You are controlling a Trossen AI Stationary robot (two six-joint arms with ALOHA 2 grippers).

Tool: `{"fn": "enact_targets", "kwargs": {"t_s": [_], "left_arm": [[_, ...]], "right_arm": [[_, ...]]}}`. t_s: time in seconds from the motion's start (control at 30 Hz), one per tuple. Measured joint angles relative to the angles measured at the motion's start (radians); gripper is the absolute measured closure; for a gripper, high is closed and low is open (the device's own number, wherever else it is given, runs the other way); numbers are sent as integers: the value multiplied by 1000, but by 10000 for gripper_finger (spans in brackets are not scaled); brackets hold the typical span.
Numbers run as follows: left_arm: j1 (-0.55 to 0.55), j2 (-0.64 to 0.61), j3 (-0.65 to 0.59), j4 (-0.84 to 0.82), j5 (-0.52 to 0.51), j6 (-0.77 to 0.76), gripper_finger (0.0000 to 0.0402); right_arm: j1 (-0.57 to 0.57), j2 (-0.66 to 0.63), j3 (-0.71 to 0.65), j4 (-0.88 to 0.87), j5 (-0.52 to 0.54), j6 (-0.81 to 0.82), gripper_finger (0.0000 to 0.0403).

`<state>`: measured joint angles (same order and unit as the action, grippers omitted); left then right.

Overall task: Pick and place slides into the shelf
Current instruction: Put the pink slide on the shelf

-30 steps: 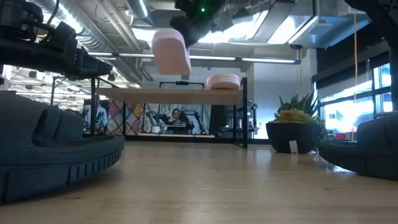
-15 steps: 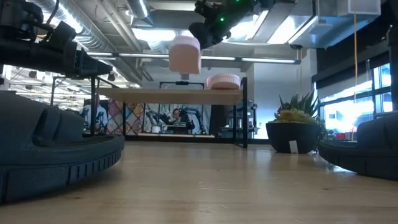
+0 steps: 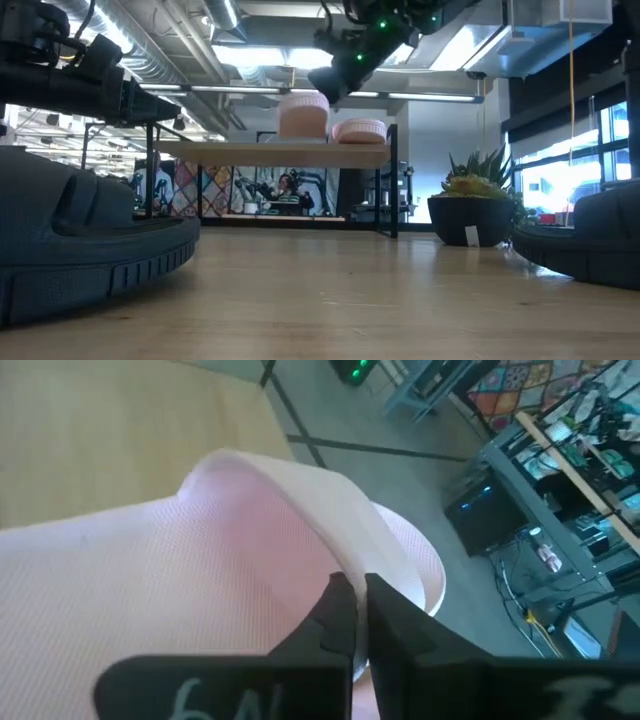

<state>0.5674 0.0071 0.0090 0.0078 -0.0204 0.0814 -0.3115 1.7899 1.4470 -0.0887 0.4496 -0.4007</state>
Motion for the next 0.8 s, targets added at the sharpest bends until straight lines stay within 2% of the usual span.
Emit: {"fn": "enact_targets", "kwargs": {"t_s": [0.8], "left_arm": [[0, 0, 0, 0, 0, 0, 193]], "right_arm": [[-14, 0, 0, -5, 1, 3, 370]]}}
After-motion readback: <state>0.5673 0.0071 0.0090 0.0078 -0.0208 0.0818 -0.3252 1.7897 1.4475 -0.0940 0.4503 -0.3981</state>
